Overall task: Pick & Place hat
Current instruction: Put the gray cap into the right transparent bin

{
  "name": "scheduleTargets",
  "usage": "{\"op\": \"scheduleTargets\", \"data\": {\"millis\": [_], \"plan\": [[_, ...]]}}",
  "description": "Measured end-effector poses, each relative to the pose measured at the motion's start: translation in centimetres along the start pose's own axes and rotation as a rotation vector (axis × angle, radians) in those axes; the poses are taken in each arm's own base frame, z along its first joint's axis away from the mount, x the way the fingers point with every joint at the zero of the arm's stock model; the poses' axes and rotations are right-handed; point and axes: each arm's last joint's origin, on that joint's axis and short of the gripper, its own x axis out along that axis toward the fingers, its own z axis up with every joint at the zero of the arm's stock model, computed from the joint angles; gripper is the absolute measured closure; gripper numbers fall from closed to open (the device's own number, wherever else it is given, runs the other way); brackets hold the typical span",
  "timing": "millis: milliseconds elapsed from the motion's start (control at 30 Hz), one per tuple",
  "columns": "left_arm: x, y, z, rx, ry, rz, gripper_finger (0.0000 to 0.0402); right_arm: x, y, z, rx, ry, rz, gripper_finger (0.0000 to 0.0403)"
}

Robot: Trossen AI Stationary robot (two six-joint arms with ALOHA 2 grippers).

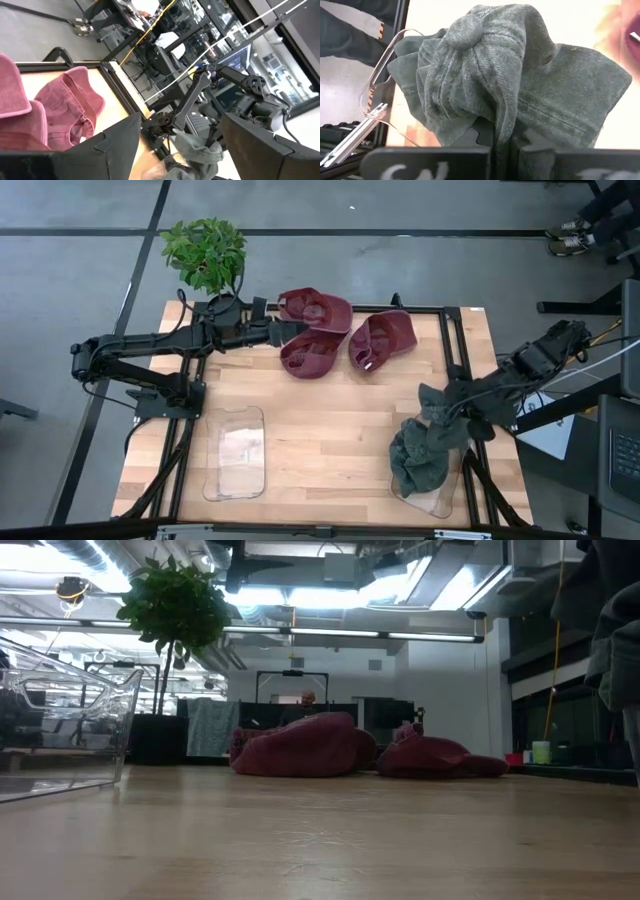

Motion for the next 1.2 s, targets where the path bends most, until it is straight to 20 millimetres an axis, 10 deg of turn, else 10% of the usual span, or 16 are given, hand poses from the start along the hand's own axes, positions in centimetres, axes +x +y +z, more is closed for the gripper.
{"op": "scheduleTargets", "data": {"millis": [733, 1200], "plan": [[-0.3, -1.7, -2.1, 0.215, 0.125, -0.139, 0.0133, 2.7, -0.8, -1.8, 0.131, -0.038, -0.002, 0.0394], [-0.4, -2.2, -2.6, 0.249, 0.149, -0.166, 0.0133, 0.3, 0.5, -0.5, 0.288, -0.146, 0.231, 0.0393]]}}
